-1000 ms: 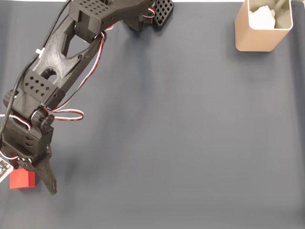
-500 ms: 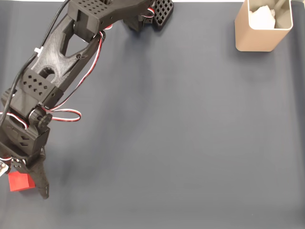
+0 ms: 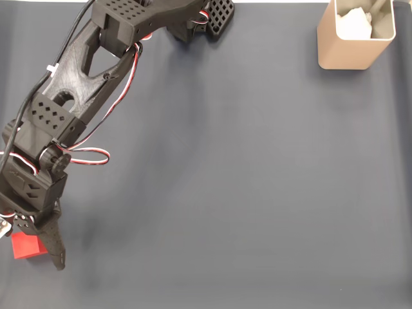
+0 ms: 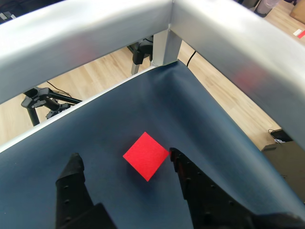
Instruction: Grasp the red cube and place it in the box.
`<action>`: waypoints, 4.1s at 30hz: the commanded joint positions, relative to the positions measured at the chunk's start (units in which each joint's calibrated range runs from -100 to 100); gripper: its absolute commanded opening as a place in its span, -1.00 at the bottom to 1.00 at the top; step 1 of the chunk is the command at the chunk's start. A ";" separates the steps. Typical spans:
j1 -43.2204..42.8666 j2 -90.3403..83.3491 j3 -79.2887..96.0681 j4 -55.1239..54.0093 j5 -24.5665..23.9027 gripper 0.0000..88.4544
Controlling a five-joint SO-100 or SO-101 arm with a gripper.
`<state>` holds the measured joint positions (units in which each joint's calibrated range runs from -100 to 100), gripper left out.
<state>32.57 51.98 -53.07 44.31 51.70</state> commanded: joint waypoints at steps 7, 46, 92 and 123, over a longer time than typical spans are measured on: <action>-1.39 -1.20 -1.94 0.28 -0.59 -0.06; 1.31 -1.20 -1.67 1.51 -0.49 -0.07; -3.59 -0.07 -1.94 -1.69 -2.25 -0.05; 0.39 8.34 -5.68 -11.36 -4.54 -0.07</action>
<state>32.72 61.35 -55.33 33.89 46.91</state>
